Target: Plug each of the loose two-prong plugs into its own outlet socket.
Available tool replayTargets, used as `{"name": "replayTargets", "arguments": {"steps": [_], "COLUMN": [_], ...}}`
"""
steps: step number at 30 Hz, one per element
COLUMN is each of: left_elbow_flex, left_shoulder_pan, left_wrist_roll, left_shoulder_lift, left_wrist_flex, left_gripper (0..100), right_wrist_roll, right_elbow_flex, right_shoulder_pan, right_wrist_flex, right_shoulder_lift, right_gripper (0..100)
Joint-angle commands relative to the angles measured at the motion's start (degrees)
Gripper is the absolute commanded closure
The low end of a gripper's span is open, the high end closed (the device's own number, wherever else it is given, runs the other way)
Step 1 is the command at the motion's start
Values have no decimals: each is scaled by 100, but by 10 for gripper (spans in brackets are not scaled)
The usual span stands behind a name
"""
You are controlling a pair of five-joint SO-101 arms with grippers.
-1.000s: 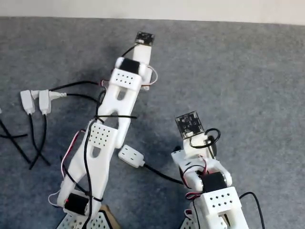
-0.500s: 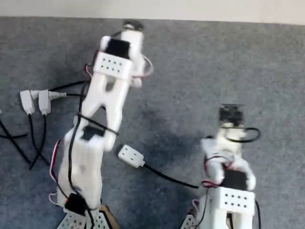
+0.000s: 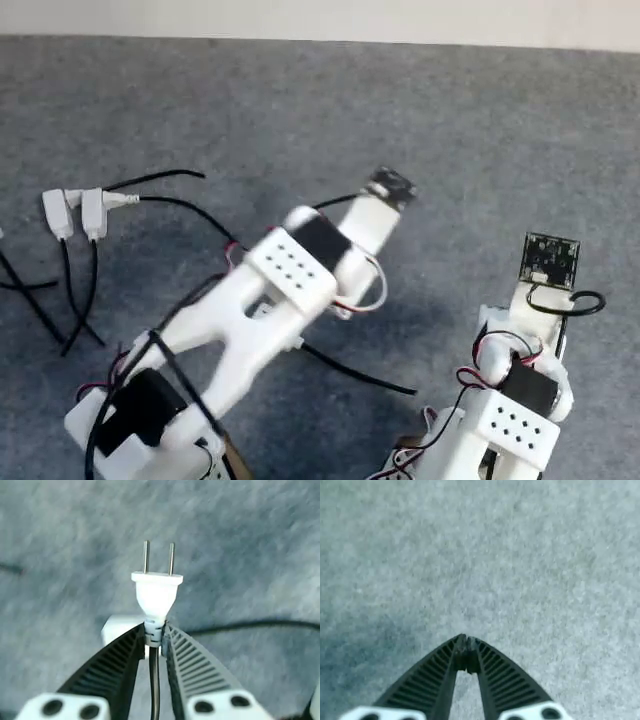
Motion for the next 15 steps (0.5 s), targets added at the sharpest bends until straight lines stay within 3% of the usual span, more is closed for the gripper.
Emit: {"name": "replayTargets", "arguments": {"steps": [1, 5, 10, 15], "left_elbow_flex": [31, 22, -488, -927], "left_shoulder_pan": [382, 664, 892, 743], "left_wrist_roll": [185, 492, 800, 1433], "left_shoulder_lift": [259, 857, 1684, 1974], "left_wrist_flex": [-818, -1679, -1776, -1723], "left_gripper": [996, 996, 989, 806], "right_wrist_roll": [62, 70, 88, 105], "right_elbow_flex": [66, 154, 154, 154], "right_shoulder_pan": [-136, -136, -136, -136], "right_wrist_flex": [31, 22, 22, 22], "right_shoulder_lift": [-75, -75, -75, -75], "right_gripper": [994, 994, 994, 994]}}
